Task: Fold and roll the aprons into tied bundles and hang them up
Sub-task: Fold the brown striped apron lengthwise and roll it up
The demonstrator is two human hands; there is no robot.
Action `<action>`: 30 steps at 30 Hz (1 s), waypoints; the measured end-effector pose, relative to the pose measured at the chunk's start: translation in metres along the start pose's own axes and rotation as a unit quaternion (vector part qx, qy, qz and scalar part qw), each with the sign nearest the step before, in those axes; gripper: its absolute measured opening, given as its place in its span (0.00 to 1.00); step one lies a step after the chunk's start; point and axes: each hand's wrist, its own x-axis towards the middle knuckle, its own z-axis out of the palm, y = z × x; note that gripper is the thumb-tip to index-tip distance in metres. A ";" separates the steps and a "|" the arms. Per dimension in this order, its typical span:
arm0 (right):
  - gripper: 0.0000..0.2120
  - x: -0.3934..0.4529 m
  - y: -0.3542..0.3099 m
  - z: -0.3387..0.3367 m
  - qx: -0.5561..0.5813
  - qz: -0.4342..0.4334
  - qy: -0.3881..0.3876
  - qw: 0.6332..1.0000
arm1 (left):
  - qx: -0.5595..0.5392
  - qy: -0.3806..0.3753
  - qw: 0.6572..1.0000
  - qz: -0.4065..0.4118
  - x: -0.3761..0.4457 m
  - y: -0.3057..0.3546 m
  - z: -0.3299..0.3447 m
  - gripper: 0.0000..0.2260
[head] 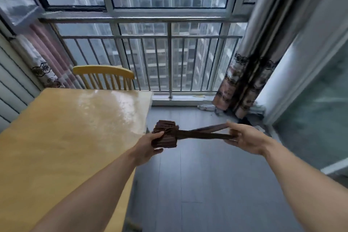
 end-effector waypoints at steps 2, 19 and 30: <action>0.18 -0.026 -0.016 -0.033 0.065 -0.025 0.025 0.997 | 0.027 -0.016 0.999 0.010 0.012 0.002 0.037 0.10; 0.09 -0.104 -0.173 -0.125 -0.336 -0.379 0.306 0.806 | 0.182 -0.082 0.969 -0.145 0.123 0.032 0.285 0.20; 0.19 -0.060 -0.286 -0.239 -0.488 -0.261 0.475 0.684 | 0.296 -0.296 0.878 0.232 0.186 0.159 0.523 0.12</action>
